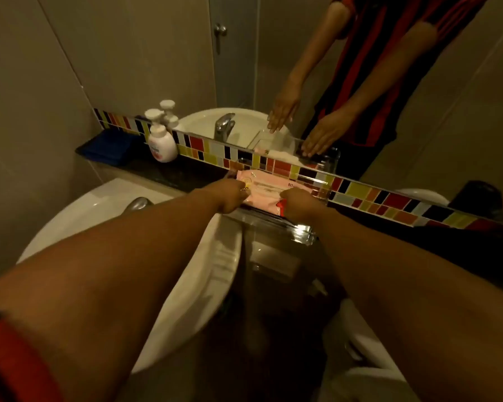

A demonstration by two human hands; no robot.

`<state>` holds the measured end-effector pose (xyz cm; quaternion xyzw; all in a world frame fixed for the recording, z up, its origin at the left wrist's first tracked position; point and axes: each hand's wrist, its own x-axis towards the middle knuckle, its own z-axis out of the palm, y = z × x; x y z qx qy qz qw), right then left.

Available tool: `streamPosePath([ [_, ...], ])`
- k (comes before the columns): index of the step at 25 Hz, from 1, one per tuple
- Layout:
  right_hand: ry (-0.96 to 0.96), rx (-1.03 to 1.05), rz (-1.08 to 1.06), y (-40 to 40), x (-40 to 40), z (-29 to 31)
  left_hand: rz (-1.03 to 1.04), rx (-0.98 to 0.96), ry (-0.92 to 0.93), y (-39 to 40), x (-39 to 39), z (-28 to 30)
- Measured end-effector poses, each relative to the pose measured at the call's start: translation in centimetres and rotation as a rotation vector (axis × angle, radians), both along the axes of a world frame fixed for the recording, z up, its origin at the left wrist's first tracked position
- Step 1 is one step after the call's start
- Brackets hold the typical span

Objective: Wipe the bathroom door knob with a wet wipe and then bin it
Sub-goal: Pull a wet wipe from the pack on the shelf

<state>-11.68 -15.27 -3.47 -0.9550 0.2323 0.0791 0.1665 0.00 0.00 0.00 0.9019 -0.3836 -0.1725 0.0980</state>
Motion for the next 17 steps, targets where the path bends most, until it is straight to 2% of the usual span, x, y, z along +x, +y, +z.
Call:
streamPosePath([
  [3,-0.026,0.019,-0.019,-1.0,1.1,-1.0,-0.035,0.01,0.026,-1.5,1.3,-1.5],
  [6,-0.135,0.032,-0.081,-1.3,1.8,-1.8,-0.147,0.074,-0.026,-2.9,2.9,-3.7],
  [9,-0.245,0.047,-0.144,-2.1,2.9,-2.1,-0.141,0.048,-0.046,-4.8,4.1,-5.0],
  [11,-0.292,0.069,-0.194,-2.6,3.5,-2.3,-0.161,-0.013,-0.094,-6.0,4.7,-5.5],
  [14,-0.244,0.012,-0.226,-3.1,3.9,-2.9,-0.118,-0.251,-0.005,-7.4,5.0,-6.5],
  [17,-0.289,0.083,-0.362,-3.5,4.4,-3.7,0.054,-0.36,0.026,-8.9,5.1,-7.6],
])
